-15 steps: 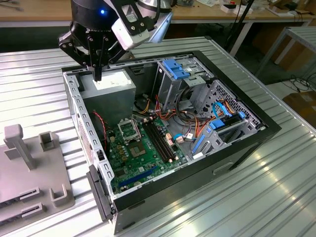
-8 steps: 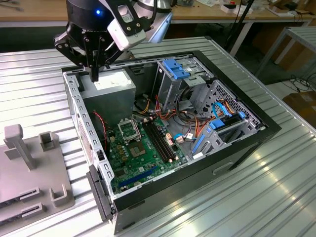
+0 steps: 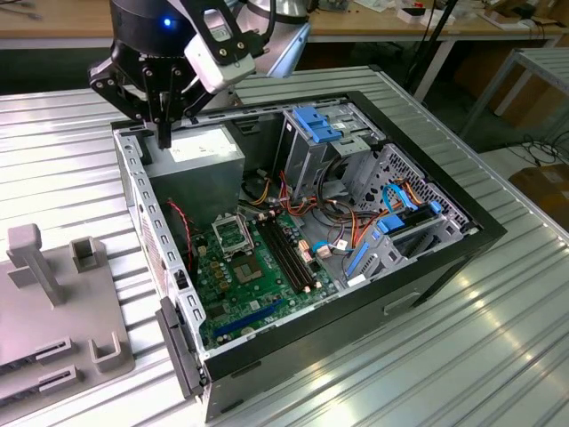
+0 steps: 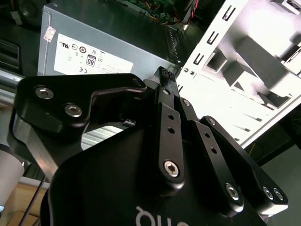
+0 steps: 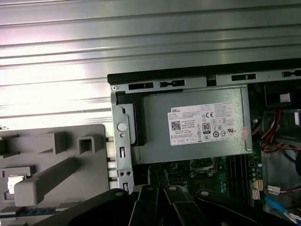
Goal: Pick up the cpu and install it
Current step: 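Reach for the cpu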
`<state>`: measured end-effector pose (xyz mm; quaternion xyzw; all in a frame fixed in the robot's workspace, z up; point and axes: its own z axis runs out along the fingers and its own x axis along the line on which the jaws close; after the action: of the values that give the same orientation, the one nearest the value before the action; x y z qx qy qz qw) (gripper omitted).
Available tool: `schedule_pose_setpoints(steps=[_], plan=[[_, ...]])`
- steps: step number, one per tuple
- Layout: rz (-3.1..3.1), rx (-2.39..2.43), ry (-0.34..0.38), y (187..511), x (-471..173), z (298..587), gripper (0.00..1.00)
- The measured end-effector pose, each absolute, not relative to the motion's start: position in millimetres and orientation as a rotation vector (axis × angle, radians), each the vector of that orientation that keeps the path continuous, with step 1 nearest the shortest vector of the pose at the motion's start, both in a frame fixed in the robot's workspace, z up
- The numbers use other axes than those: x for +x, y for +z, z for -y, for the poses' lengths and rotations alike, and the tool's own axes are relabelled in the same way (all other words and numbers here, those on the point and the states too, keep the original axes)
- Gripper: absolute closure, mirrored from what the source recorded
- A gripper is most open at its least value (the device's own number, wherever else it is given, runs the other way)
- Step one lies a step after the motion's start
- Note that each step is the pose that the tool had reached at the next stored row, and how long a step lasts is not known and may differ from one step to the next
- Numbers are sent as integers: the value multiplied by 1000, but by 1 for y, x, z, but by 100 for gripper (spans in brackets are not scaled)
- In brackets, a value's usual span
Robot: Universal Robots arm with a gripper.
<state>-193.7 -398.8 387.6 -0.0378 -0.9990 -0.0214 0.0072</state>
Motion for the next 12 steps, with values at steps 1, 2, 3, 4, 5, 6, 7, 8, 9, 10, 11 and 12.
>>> schedule_pose_setpoints(steps=[1,2,3,4,5,6,7,8,9,10,11,12], plan=[[3124,-118,-67,388,-194,399,89],[3124,-118,-67,388,-195,399,89],[3124,-118,-67,387,-195,399,89],[3124,-118,-67,387,-196,399,89],[3124,-118,-67,387,-196,399,89],[3124,-118,-67,387,-197,399,89],[3124,-118,-67,387,-198,399,89],[3124,-118,-67,387,-199,399,89],[3124,-118,-67,387,-199,399,89],[3124,-118,-67,387,-200,399,89],[3124,-118,-67,387,-200,399,89],[3124,-118,-67,387,-201,399,89]])
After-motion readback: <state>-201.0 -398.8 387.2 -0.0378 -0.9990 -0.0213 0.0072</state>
